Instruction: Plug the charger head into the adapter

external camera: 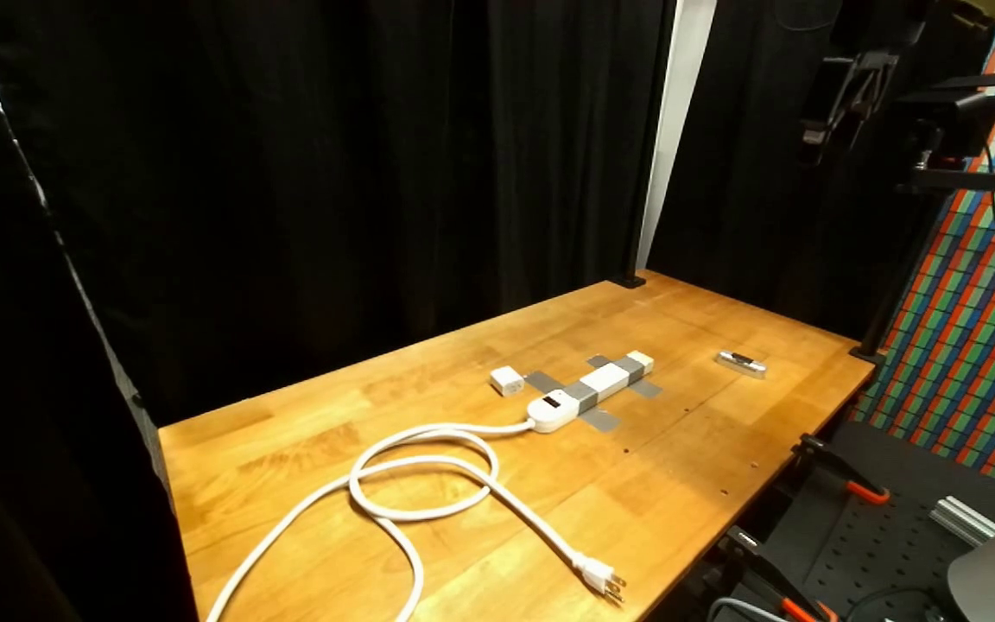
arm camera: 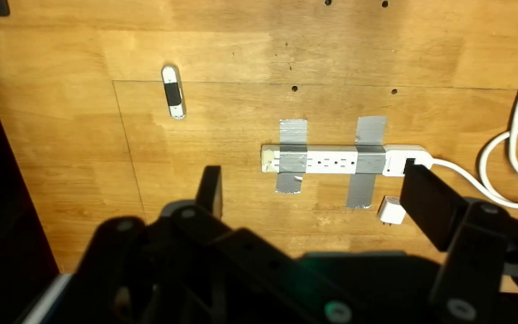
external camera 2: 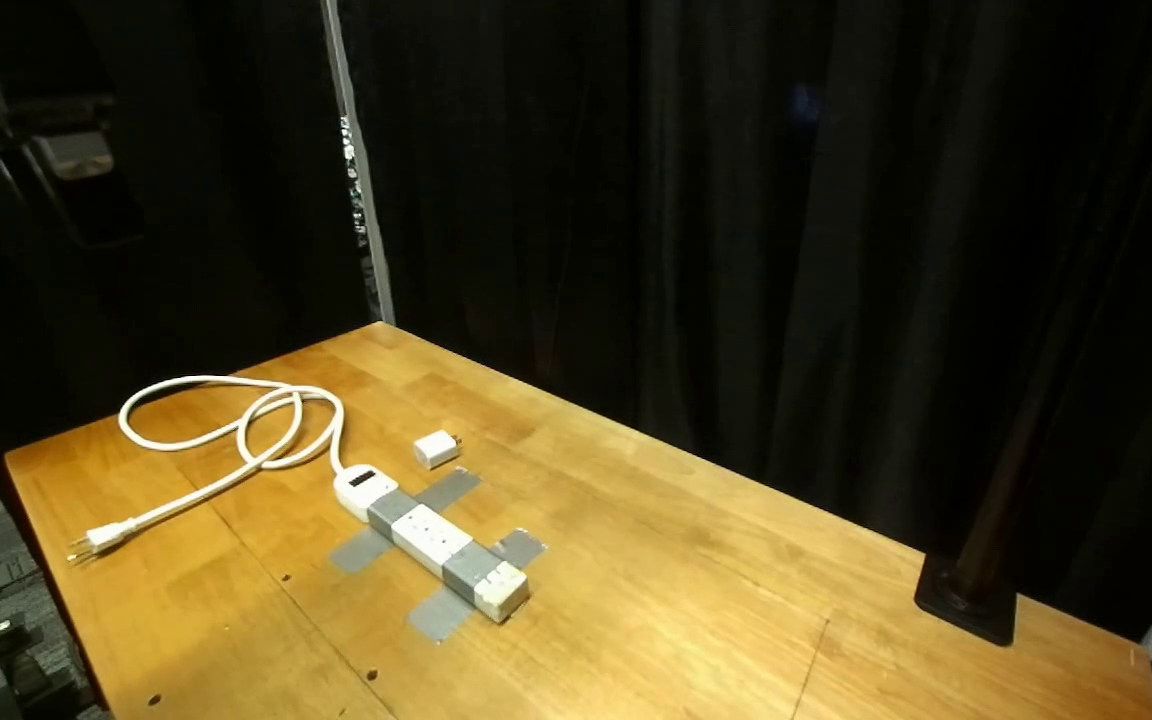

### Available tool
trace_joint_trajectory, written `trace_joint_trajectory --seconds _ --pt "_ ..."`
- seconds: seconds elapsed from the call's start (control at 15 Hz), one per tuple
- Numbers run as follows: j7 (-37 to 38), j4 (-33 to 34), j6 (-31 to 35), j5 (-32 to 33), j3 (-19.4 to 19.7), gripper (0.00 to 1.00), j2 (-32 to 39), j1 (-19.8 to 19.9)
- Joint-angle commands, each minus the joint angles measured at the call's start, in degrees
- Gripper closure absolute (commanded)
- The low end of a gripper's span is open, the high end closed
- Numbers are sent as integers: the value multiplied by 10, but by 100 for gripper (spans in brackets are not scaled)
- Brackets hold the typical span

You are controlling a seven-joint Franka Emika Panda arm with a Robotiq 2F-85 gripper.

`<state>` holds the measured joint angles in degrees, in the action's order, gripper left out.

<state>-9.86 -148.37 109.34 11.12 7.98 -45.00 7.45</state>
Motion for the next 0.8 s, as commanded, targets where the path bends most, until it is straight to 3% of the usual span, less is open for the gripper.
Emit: trace_joint_trajectory --seconds 0.0,0.47,0.53,0.73 --pt "12 -20 71 -10 8 0 0 -9" --pt "37 -110 411 -79 -33 0 48 -75" --pt "38 -88 456 -79 -41 0 100 -86" --pt "62 -104 586 -65 -78 0 172 -86"
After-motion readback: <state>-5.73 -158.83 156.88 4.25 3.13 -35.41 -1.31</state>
